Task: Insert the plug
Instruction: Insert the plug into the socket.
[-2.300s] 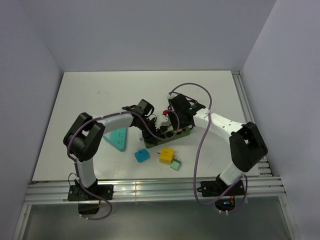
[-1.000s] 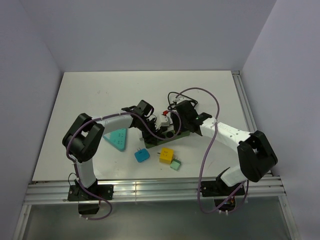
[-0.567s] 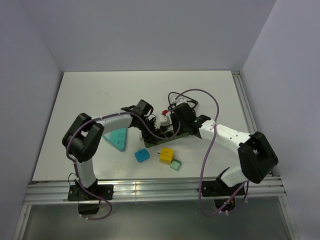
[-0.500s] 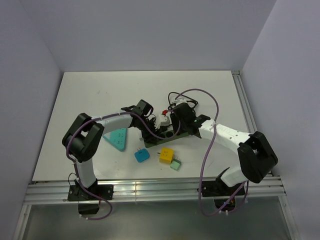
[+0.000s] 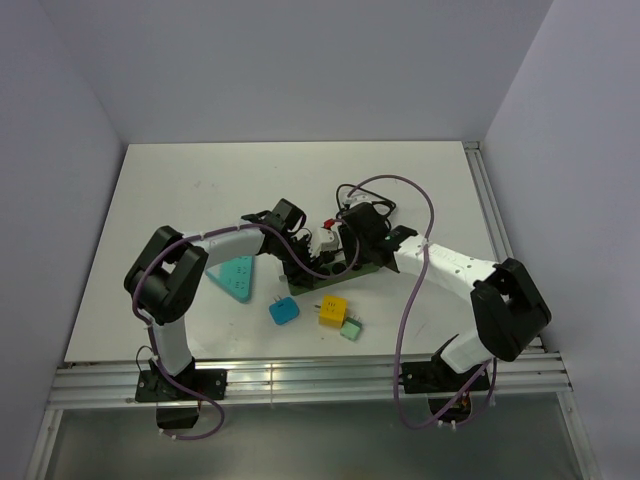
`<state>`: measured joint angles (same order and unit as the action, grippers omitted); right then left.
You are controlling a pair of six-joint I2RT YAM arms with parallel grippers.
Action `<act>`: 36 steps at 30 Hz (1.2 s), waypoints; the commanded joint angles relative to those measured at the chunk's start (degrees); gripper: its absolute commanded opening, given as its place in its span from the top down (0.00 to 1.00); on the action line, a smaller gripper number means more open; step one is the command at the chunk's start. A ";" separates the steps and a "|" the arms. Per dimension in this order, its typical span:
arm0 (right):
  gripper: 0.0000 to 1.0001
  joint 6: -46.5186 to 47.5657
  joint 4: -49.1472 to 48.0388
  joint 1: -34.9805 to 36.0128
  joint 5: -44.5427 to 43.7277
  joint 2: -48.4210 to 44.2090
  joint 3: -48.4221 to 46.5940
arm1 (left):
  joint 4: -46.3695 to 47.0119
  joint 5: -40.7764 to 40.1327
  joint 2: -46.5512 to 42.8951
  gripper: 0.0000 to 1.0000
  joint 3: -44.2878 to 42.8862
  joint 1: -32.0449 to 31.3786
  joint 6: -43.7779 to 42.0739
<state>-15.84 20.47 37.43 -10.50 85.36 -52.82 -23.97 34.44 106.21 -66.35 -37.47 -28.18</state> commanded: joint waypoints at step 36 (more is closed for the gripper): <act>0.13 -6.05 -13.78 -9.74 3.04 -23.57 14.84 | 5.86 -7.01 1.63 0.45 -3.70 0.82 5.77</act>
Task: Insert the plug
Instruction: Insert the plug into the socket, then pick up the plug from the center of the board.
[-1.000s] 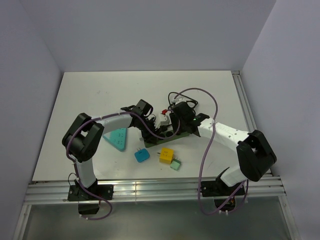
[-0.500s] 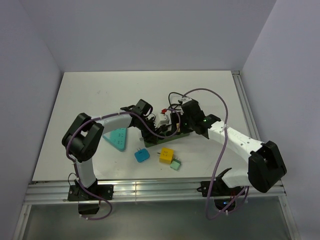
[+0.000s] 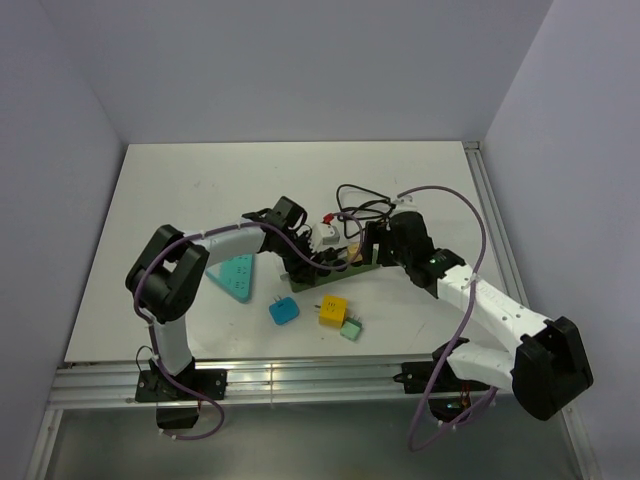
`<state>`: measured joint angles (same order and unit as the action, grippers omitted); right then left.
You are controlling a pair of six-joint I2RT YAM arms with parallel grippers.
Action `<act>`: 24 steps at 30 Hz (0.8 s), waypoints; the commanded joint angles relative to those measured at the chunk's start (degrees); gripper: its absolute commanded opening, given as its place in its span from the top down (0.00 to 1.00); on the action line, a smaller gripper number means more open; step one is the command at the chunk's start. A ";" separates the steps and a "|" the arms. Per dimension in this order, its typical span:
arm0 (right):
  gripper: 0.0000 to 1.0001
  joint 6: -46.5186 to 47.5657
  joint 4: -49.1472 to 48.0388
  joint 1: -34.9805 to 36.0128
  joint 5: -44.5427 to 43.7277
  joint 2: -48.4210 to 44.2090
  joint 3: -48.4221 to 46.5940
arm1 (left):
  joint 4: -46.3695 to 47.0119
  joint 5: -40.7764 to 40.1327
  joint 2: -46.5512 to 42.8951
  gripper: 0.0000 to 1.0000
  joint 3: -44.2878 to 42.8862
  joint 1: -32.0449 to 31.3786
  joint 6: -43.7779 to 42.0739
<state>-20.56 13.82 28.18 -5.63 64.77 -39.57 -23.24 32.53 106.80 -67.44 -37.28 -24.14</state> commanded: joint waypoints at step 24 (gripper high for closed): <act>0.15 -2.12 -28.23 -0.85 -3.51 -10.46 16.89 | 8.92 -9.41 -5.10 0.01 -0.59 0.71 10.77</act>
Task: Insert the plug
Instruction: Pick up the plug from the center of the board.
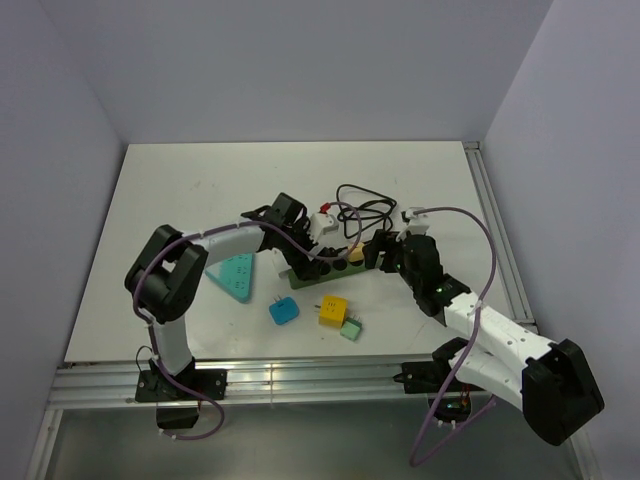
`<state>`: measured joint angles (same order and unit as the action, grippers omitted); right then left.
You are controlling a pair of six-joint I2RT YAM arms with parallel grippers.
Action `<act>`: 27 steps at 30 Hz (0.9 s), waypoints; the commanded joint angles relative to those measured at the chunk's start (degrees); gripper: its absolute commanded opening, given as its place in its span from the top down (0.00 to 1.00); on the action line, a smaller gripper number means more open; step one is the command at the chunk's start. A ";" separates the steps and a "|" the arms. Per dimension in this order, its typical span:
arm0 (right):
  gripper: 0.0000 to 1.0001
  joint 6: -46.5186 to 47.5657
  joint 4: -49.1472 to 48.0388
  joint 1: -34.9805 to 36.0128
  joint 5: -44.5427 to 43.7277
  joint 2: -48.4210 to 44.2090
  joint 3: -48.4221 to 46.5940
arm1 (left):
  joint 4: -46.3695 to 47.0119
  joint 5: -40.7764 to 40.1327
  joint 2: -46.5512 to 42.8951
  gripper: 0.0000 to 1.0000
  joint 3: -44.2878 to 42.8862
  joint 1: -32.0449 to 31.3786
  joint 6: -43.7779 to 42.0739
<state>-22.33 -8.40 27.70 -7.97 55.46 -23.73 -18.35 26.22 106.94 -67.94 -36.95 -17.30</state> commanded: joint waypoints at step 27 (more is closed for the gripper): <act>0.16 -1.05 -9.09 -0.28 -0.38 -0.97 2.37 | 14.47 -30.68 -30.73 0.01 16.51 2.75 36.00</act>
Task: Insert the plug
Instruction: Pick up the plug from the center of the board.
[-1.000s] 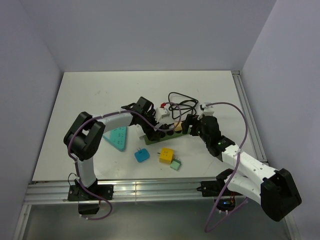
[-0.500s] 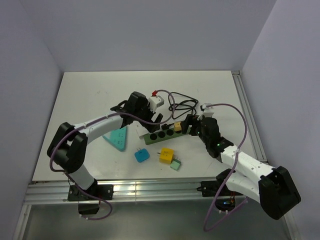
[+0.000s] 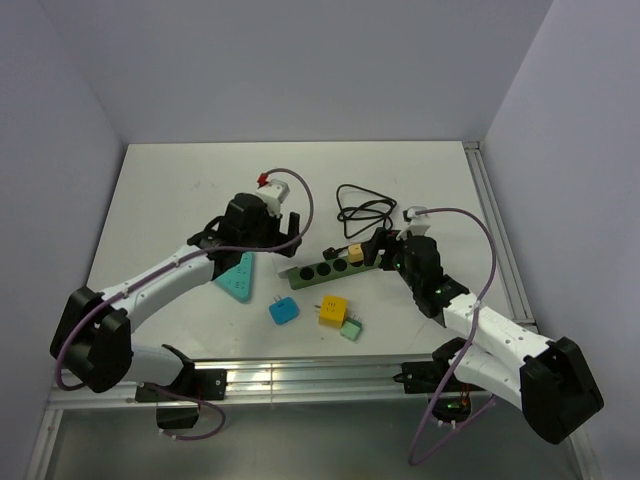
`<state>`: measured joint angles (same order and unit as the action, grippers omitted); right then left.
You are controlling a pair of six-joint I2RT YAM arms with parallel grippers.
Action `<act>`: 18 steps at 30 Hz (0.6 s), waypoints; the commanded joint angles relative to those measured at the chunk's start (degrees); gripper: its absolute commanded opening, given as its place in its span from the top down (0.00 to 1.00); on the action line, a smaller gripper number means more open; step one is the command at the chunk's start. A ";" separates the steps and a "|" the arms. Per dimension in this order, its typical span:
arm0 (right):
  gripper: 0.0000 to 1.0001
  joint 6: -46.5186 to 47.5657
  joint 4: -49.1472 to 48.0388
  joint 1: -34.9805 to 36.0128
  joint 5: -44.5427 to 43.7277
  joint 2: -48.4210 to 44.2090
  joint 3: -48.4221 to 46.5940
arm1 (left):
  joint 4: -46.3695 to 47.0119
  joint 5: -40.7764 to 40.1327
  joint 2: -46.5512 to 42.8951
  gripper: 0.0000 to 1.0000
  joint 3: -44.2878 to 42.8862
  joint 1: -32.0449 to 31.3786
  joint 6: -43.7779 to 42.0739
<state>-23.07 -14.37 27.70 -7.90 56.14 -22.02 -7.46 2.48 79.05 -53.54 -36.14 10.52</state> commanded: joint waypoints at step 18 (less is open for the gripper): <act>0.16 -0.57 -2.68 -0.19 0.78 -2.09 0.75 | 3.07 6.32 3.49 0.01 3.70 11.01 22.61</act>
<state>-23.20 -15.25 27.70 -7.16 54.52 -21.19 -6.66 6.57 83.07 -49.74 -23.94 30.02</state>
